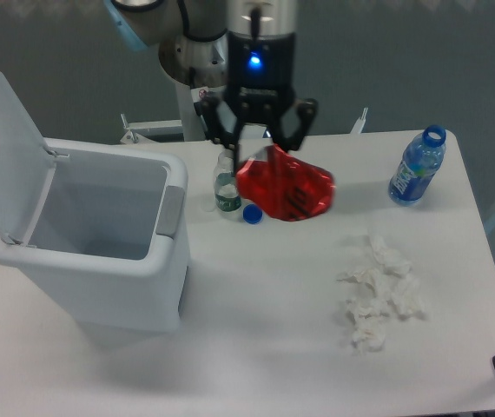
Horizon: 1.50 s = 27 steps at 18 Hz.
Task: Place the cans in the trash can
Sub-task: 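Carry the red bag up and over into the open white trash bin, then open the gripper to drop the bag and raise it above the bin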
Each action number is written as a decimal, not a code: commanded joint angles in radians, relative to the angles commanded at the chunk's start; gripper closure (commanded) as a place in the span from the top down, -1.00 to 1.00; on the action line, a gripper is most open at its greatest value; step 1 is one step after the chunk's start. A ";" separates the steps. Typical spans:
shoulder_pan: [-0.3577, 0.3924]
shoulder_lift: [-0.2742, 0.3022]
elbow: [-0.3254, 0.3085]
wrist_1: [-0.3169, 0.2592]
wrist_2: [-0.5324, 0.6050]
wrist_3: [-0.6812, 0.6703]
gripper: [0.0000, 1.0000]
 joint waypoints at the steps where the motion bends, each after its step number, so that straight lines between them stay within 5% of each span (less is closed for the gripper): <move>1: -0.023 0.000 0.000 -0.002 0.000 0.000 0.04; 9: -0.144 0.005 -0.032 -0.028 0.002 0.000 0.04; 27: -0.233 -0.029 -0.054 -0.028 0.000 -0.014 0.07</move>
